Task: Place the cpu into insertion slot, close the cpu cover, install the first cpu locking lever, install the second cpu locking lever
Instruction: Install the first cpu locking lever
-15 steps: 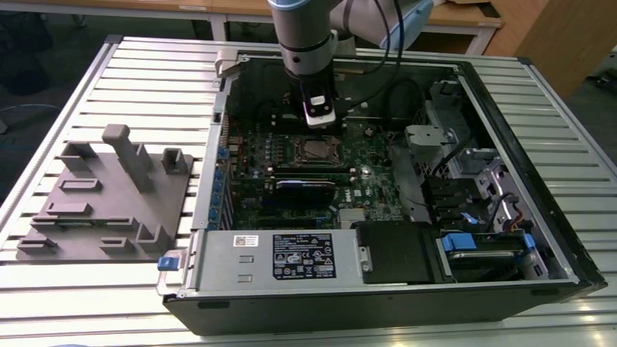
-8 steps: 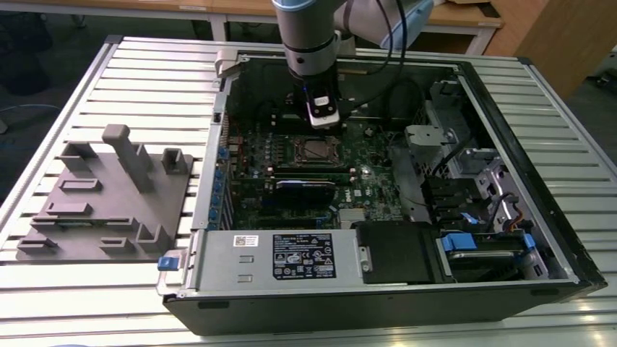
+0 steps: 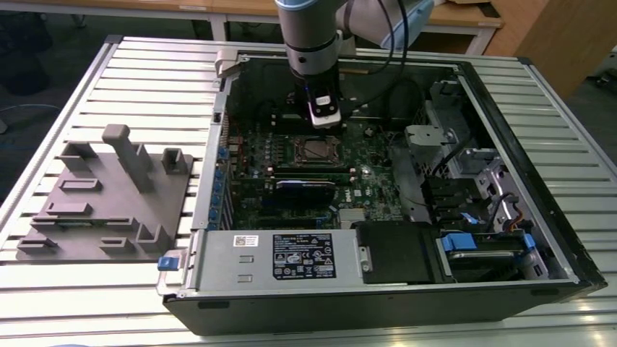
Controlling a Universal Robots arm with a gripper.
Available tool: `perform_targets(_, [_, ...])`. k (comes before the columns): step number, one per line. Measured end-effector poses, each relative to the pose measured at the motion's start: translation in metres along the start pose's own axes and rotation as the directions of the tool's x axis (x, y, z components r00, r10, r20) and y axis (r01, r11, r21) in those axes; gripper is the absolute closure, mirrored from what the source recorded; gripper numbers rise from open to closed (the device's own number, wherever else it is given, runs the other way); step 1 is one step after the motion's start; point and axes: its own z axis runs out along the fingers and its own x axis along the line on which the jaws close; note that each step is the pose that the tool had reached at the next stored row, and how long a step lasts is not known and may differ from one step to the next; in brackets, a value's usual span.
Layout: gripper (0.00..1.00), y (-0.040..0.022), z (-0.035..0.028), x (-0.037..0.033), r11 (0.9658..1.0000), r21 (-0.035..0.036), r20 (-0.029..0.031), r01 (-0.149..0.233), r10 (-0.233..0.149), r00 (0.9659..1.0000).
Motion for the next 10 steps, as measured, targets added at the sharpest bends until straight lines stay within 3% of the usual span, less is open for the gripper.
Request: perform_targets(10, [0.89, 0.0016, -0.0091, -0.0014, 1.0, 0.0025, -0.0048, 0.0, 0.001, 1.0])
